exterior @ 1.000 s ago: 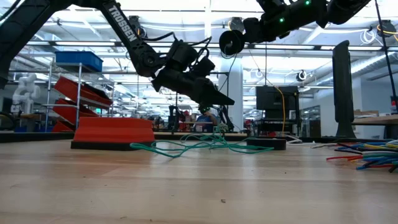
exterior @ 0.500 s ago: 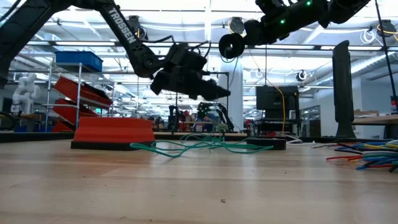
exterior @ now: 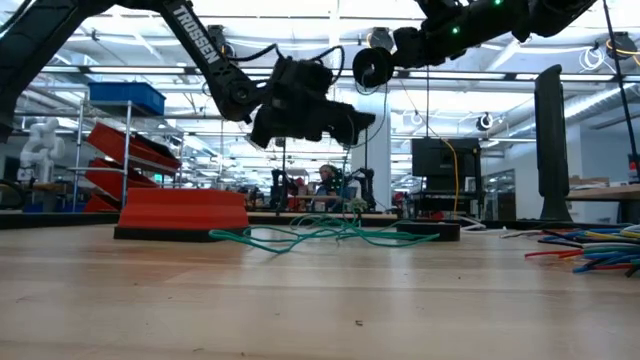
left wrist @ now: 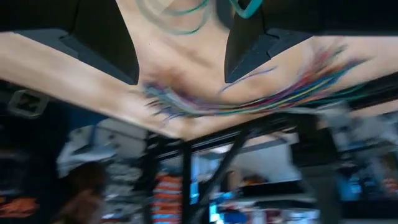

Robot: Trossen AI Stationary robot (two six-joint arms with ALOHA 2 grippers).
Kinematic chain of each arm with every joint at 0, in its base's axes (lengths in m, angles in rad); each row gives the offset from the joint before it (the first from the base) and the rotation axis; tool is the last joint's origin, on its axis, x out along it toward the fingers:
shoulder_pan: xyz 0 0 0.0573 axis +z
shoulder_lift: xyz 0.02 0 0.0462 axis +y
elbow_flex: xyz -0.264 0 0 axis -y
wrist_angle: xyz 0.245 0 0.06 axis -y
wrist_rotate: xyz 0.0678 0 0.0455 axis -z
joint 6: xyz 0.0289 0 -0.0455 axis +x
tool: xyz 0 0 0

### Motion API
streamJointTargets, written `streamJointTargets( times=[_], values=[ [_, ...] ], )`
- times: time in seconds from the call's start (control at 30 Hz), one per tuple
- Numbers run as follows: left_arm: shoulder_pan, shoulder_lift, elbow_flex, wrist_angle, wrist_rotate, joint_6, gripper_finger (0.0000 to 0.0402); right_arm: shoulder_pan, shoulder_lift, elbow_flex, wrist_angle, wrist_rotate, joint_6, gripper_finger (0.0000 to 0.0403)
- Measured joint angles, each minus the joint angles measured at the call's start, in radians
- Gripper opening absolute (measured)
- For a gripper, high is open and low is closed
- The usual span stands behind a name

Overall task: Coiling cords
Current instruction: Coil the green wire cable on the spool

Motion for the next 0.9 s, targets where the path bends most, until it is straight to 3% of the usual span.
streamJointTargets(
  times=[0.13, 0.3, 0.57, 0.7, 0.9],
  values=[
    [-0.035, 0.0, 0.0, 0.045, 0.064, -0.034, 0.0244, 0.0, 0.0, 0.0, 0.044, 0.0, -0.04, 0.0],
    [-0.064, 0.002, 0.0, 0.216, 0.154, -0.189, 0.0244, 0.0, 0.0, 0.0, 0.067, 0.0, -0.056, 0.0],
    [-0.052, 0.002, 0.0, 0.565, 0.139, -0.437, 0.0244, 0.022, 0.0, 0.0, 0.066, 0.0, -0.045, 0.0],
    [-0.037, 0.002, 0.0, 0.623, 0.145, -0.523, 0.0244, 0.029, 0.0, 0.0, 0.066, 0.004, -0.053, 0.0],
    [-0.097, 0.002, 0.0, 0.596, 0.282, -0.6, 0.0244, 0.021, -0.005, 0.0, 0.098, 0.006, -0.087, 0.0]
  ],
)
